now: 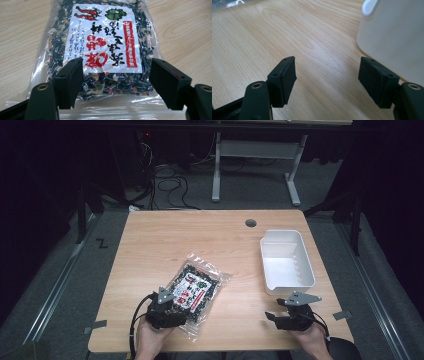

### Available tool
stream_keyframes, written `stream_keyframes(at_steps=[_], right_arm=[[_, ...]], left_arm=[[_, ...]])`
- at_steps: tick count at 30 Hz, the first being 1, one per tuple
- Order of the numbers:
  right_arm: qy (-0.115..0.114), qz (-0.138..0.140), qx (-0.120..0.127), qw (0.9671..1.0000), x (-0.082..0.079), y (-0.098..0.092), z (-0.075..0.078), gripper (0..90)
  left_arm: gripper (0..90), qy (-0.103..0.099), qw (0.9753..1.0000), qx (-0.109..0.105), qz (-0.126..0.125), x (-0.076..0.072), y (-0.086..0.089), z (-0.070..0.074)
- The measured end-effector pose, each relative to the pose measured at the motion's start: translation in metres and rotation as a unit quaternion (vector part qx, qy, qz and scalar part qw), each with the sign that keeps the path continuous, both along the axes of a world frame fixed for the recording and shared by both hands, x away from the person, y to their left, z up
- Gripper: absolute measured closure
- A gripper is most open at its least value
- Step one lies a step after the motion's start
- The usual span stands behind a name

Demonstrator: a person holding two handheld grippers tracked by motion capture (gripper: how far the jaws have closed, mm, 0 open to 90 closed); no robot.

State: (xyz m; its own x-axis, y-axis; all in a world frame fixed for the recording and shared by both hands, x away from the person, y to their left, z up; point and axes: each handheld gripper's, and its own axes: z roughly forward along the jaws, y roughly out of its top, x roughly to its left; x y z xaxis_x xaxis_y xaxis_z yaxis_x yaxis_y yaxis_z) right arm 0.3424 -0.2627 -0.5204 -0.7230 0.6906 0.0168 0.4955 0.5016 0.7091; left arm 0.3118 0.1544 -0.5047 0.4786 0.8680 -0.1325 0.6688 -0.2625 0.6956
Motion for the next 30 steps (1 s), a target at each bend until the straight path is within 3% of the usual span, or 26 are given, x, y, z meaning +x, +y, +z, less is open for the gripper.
stream_keyframes(at_steps=[16, 20, 30], right_arm=[[-0.009, 0.002, -0.002, 1.0, -0.001, 0.0, 0.001, 31.2], [-0.009, 0.0, -0.001, 1.0, -0.002, 0.0, 0.001, 31.2], [-0.013, 0.002, 0.0, 0.9999, -0.002, -0.001, 0.002, 31.4]], left_arm=[[27.2, 0.006, 0.9999, -0.001, 0.014, 0.002, -0.001, 0.002], [27.2, 0.013, 0.9996, -0.016, 0.017, 0.005, 0.0, 0.003], [26.9, 0.036, 0.9985, 0.004, 0.041, 0.029, 0.001, 0.005]])
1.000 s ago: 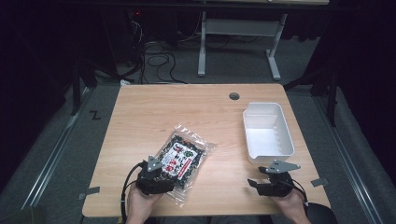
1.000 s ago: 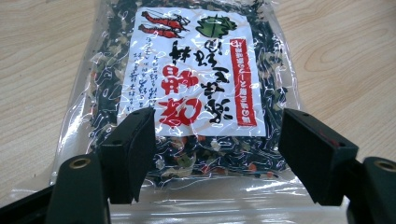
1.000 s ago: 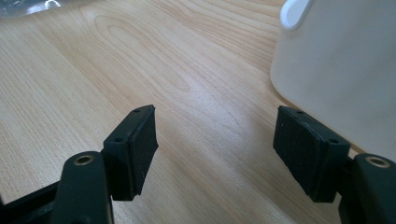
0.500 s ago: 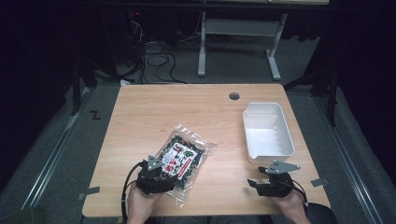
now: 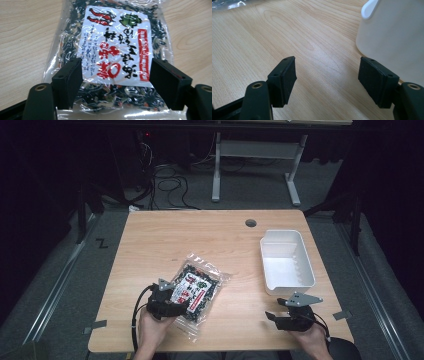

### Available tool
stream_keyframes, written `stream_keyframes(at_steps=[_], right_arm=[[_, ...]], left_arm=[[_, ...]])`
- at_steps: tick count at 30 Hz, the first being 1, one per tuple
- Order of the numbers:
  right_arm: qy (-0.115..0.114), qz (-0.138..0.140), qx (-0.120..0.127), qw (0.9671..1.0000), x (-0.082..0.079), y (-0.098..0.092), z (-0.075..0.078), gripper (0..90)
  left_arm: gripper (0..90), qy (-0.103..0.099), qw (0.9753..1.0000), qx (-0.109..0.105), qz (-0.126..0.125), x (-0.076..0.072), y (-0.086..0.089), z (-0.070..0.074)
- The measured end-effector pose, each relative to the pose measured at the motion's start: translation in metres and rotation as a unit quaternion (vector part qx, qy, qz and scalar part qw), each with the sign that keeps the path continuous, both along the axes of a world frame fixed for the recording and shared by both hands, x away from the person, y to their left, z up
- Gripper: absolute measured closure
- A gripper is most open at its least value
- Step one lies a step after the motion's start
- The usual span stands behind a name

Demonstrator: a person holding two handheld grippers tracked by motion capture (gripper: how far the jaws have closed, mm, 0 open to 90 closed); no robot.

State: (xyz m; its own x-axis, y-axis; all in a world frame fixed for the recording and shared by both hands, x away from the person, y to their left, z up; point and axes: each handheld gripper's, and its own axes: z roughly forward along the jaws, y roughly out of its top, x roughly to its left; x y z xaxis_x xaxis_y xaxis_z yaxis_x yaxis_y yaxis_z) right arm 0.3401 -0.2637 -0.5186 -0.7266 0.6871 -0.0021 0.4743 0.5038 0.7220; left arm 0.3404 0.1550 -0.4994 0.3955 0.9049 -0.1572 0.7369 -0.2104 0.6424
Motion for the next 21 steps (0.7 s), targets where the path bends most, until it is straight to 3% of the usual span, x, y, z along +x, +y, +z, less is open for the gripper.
stream_keyframes(at_steps=[7, 14, 21], right_arm=[[0.0, -0.004, 0.004, 1.0, 0.0, 0.0, 0.0, 31.5], [0.0, -0.002, 0.002, 1.0, 0.0, 0.0, 0.0, 31.9], [0.0, -0.002, 0.001, 1.0, 0.0, 0.0, 0.0, 32.3]], left_arm=[[25.0, 0.002, 0.9997, 0.02, 0.017, 0.018, -0.004, 0.0], [23.5, 0.019, 0.9989, 0.033, 0.029, 0.032, -0.009, -0.007], [21.9, 0.036, 0.998, 0.047, 0.021, 0.036, -0.012, -0.012]])
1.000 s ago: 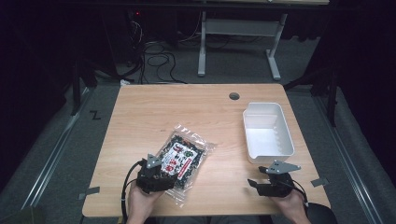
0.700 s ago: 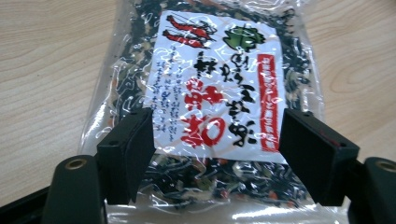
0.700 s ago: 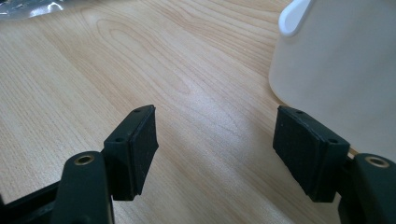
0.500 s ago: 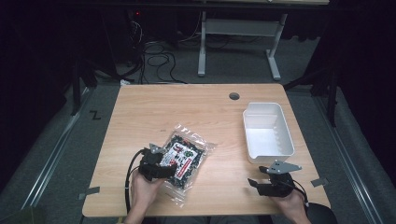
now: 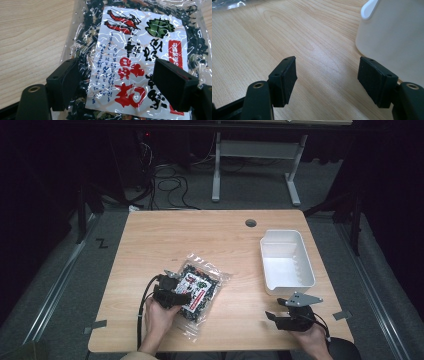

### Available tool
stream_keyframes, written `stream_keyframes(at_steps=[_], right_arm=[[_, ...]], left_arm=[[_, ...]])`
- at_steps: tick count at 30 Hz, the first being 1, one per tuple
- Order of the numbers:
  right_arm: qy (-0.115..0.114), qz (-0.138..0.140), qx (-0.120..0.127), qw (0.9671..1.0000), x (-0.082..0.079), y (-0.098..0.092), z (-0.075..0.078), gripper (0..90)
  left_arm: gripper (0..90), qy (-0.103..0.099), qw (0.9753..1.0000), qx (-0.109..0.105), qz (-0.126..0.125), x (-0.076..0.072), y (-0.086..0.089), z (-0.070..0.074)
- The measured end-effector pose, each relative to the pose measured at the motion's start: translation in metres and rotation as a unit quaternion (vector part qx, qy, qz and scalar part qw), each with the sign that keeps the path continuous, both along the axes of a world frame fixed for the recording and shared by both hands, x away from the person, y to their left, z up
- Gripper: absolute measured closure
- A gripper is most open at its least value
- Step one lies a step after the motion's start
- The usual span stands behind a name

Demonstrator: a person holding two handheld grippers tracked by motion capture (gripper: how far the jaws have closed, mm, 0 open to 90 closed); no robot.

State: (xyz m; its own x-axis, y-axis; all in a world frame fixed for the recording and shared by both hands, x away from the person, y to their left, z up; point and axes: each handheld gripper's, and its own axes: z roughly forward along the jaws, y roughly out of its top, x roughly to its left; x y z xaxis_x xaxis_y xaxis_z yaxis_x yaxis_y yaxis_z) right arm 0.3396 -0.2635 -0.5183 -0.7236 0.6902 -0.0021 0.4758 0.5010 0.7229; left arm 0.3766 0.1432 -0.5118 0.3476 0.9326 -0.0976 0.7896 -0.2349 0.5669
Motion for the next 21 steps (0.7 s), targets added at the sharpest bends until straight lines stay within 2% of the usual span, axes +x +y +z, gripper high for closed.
stream_keyframes(at_steps=[1, 3, 8, 18, 21], right_arm=[[0.0, 0.0, -0.002, 1.0, 0.0003, -0.0001, -0.0002, 32.4], [0.002, -0.002, -0.002, 1.0, 0.0004, 0.0005, -0.0008, 32.5], [0.001, -0.001, -0.004, 1.0, 0.0002, 0.0007, -0.0007, 32.7], [0.003, -0.001, -0.011, 0.9999, -0.0011, 0.0031, 0.0017, 33.4], [0.018, 0.001, 0.001, 0.9998, -0.0015, 0.0036, 0.0047, 33.6]], left_arm=[[21.8, 0.005, 1.0, 0.004, -0.004, 0.0002, -0.0017, -0.0016], [21.3, 0.0, 0.9999, 0.009, -0.005, -0.0001, -0.0025, -0.0017], [21.7, -0.004, 0.9999, 0.009, -0.012, -0.001, -0.003, -0.0025], [21.6, -0.011, 0.9991, 0.005, -0.042, -0.0025, -0.0078, -0.0036], [21.7, -0.014, 0.9986, 0.002, -0.052, -0.0041, -0.011, -0.004]])
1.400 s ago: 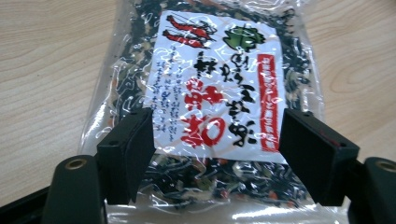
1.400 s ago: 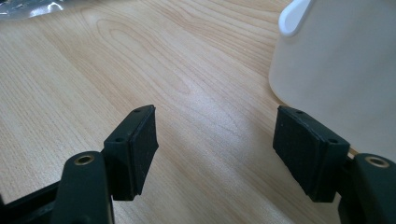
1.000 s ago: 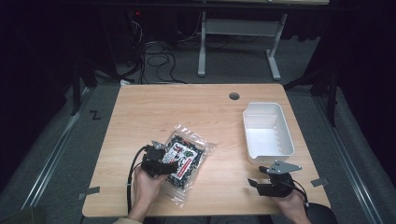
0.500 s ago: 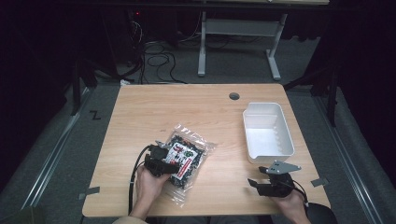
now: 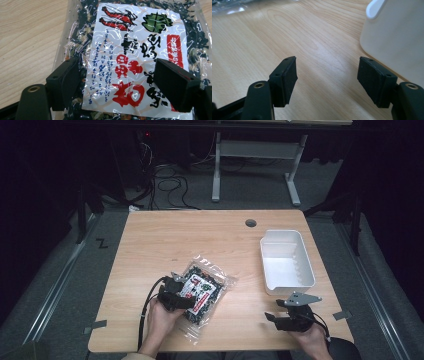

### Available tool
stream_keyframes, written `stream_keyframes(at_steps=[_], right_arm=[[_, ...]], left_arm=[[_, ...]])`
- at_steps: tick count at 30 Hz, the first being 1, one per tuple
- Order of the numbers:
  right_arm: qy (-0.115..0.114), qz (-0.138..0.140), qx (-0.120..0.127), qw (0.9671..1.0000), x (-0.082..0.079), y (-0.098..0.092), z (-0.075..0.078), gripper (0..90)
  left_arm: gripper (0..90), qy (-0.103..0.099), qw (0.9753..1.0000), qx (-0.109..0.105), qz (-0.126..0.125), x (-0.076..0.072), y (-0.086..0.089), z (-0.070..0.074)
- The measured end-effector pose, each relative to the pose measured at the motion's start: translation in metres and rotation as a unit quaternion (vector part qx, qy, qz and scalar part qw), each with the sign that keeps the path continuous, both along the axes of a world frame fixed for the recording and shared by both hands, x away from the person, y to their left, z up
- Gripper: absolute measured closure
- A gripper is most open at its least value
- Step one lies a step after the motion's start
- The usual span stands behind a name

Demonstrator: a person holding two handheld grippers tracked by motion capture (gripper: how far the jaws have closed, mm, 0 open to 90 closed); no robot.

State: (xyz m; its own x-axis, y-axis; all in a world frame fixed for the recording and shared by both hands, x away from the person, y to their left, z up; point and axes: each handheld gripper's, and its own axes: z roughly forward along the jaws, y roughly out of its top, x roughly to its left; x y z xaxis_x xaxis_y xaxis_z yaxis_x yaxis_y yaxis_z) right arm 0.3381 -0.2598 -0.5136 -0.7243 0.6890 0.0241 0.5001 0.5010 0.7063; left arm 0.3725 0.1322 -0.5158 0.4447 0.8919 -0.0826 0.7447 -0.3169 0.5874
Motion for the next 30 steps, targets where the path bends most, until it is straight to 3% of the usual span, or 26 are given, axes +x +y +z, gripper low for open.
stream_keyframes(at_steps=[2, 3, 8, 9, 15, 20, 26, 30], right_arm=[[-0.001, 0.0, 0.001, 1.0, -0.001, 0.0, 0.002, 33.9], [0.0, -0.001, 0.017, 0.9999, -0.002, -0.002, 0.006, 34.7], [-0.004, -0.001, 0.024, 0.9997, -0.003, -0.004, 0.01, 39.3], [0.008, -0.002, 0.03, 0.9995, -0.002, -0.004, 0.011, 38.0], [0.009, 0.002, 0.035, 0.9993, -0.001, -0.003, 0.014, 34.7], [-0.006, 0.004, 0.048, 0.9988, 0.001, -0.004, 0.024, 32.5], [-0.017, 0.01, 0.037, 0.9991, 0.002, 0.005, 0.037, 23.4], [-0.01, 0.017, 0.03, 0.9994, 0.002, 0.009, 0.039, 25.1]], left_arm=[[21.7, -0.002, 1.0, 0.0, -0.003, -0.001, -0.001, 0.0], [21.6, -0.004, 1.0, -0.002, -0.007, -0.001, -0.003, -0.001], [21.8, -0.004, 0.9998, -0.006, -0.017, -0.003, -0.007, 0.0], [22.0, -0.006, 0.9997, -0.006, -0.022, -0.004, -0.008, 0.0], [22.0, -0.004, 0.9997, -0.008, -0.025, -0.005, -0.011, -0.001], [22.0, -0.005, 0.9996, -0.006, -0.028, -0.007, -0.013, 0.0], [22.0, -0.005, 0.9995, -0.007, -0.029, -0.007, -0.013, -0.001], [22.0, -0.006, 0.9995, -0.008, -0.03, -0.007, -0.014, -0.001]])
